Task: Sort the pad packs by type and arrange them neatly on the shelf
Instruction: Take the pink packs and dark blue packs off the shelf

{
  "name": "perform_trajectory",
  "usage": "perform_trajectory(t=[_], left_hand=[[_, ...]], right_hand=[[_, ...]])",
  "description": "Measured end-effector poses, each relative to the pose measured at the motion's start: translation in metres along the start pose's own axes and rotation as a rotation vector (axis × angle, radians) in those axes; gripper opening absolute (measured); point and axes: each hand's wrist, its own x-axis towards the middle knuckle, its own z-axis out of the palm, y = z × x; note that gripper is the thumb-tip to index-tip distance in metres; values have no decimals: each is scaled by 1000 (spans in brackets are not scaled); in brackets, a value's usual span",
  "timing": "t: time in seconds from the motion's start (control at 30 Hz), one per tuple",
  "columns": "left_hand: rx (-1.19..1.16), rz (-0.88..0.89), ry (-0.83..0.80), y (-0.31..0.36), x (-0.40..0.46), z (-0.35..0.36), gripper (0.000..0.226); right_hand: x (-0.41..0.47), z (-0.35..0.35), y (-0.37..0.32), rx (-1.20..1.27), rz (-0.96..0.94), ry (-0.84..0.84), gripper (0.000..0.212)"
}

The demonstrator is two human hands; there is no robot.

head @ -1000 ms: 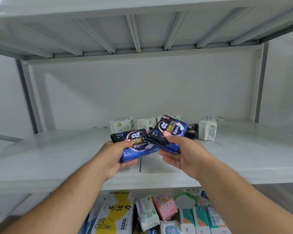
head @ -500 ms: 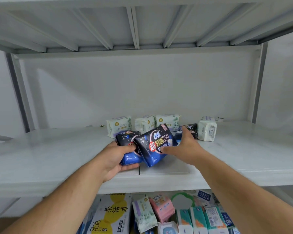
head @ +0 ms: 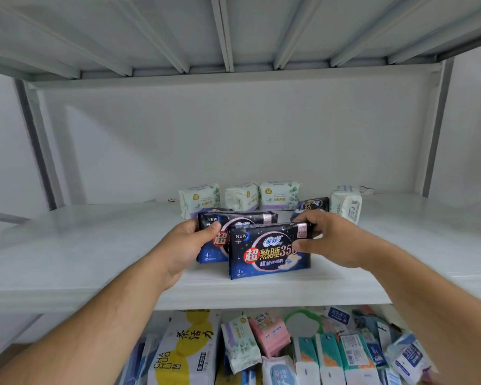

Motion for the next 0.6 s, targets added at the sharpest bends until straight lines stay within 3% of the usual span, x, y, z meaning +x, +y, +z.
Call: perform_trajectory(t=[0.27, 0.6], left_hand=[[112, 160, 180, 5, -37, 1, 20], [230, 290, -33, -8, -135, -5, 8]], right_hand=[[-43, -12, 1, 113, -96, -68, 15], [-186, 40, -44, 57, -47, -131, 17]])
